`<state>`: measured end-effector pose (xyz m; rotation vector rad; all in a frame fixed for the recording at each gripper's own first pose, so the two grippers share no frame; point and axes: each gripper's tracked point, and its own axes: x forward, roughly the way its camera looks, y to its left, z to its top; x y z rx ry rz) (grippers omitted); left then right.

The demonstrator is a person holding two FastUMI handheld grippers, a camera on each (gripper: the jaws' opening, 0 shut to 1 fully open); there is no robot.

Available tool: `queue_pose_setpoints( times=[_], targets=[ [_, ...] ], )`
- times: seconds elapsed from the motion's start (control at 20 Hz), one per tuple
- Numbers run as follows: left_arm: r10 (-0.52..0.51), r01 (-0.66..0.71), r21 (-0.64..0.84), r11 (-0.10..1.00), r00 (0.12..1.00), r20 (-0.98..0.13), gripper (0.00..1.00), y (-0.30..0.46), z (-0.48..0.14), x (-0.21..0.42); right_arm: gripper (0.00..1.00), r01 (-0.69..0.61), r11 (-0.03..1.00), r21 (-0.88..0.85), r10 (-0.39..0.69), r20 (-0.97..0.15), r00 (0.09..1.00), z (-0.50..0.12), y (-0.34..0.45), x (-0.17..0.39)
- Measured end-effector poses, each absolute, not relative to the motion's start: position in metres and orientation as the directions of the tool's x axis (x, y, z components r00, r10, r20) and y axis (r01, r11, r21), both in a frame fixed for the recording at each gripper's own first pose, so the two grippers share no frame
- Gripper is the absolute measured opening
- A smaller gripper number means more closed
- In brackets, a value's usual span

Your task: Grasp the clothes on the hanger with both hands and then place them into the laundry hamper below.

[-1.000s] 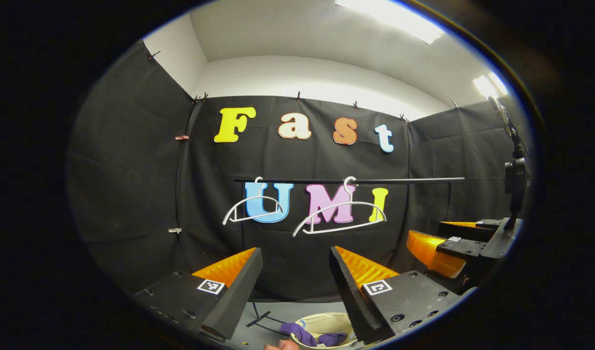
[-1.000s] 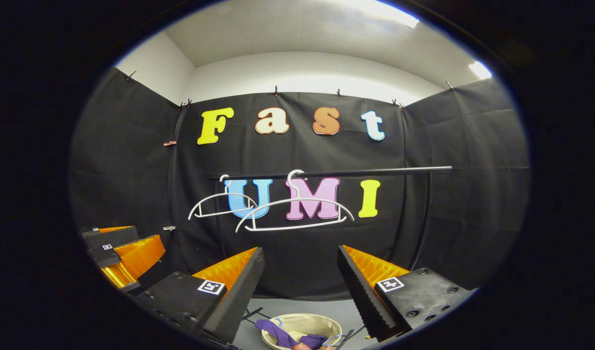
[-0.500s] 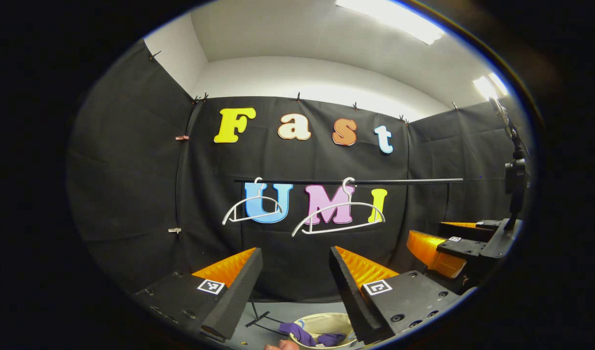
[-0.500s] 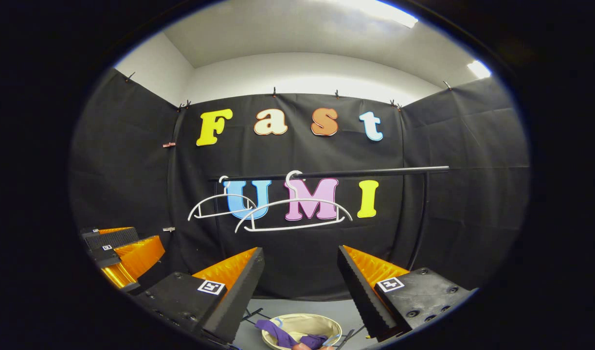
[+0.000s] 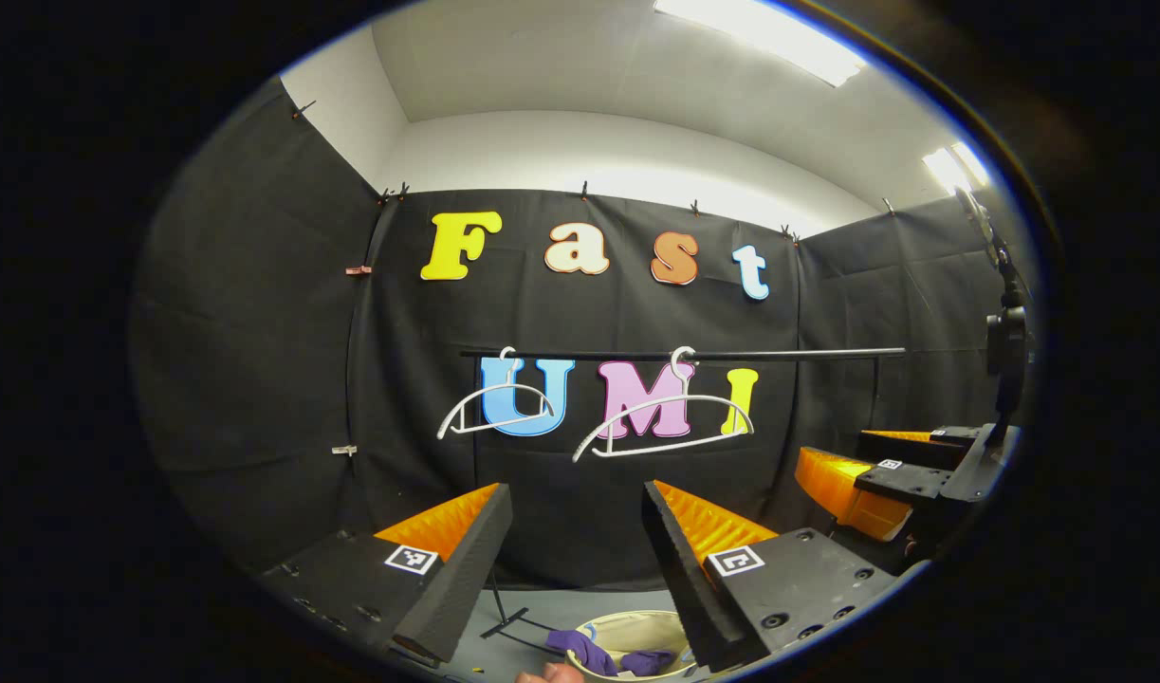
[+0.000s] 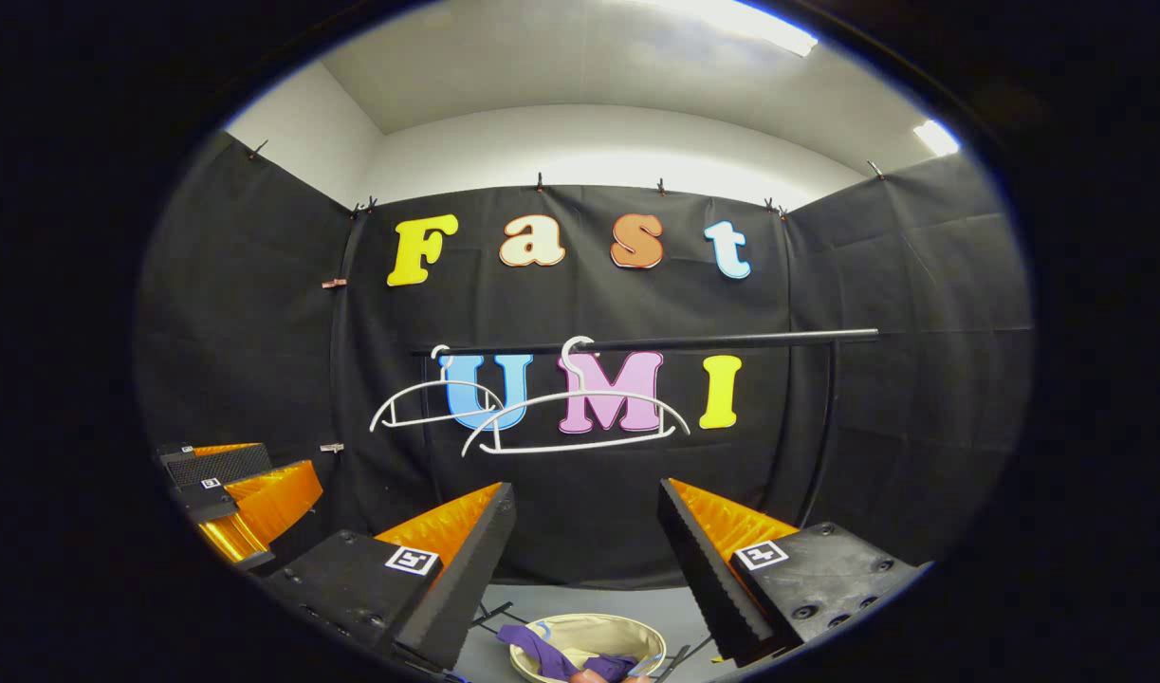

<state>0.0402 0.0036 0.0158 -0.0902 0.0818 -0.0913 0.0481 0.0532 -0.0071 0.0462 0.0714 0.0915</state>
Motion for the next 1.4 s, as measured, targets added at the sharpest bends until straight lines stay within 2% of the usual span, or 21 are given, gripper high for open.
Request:
queue_pose_setpoints(
  times=[0.15,0.85,0.9,1.0,1.35,1.4],
  targets=[
    [-0.094,0.087,-0.091,0.992,0.992,-0.08,0.88,0.0026,0.0163,0.04,1.0,-0.088,0.994,0.059,0.093,-0.076,0.993,-0.0105,0.0531,0.0466],
    [-0.077,0.07,-0.079,0.994,0.992,-0.098,0.88,0.0024,0.0134,0.0351,0.97,-0.1,0.994,0.049,0.103,-0.075,0.992,-0.0098,0.0524,0.0443],
    [-0.076,0.069,-0.079,0.995,0.992,-0.098,0.88,0.0018,0.0139,0.0356,1.0,-0.1,0.994,0.049,0.103,-0.076,0.992,-0.0095,0.0523,0.0446],
    [-0.072,0.064,-0.08,0.995,0.992,-0.099,0.89,0.0019,0.014,0.0359,0.97,-0.099,0.994,0.047,0.102,-0.075,0.992,-0.0096,0.0509,0.0445],
    [-0.072,0.066,-0.075,0.995,0.994,-0.08,0.92,-0.0044,0.0195,0.0359,0.97,-0.107,0.993,0.046,0.111,-0.075,0.991,-0.01,0.0501,0.0481],
    [-0.07,0.065,-0.067,0.996,0.995,-0.076,0.93,-0.0048,0.0202,0.036,1.0,-0.109,0.993,0.046,0.112,-0.076,0.991,-0.0109,0.0497,0.0491]
  ],
)
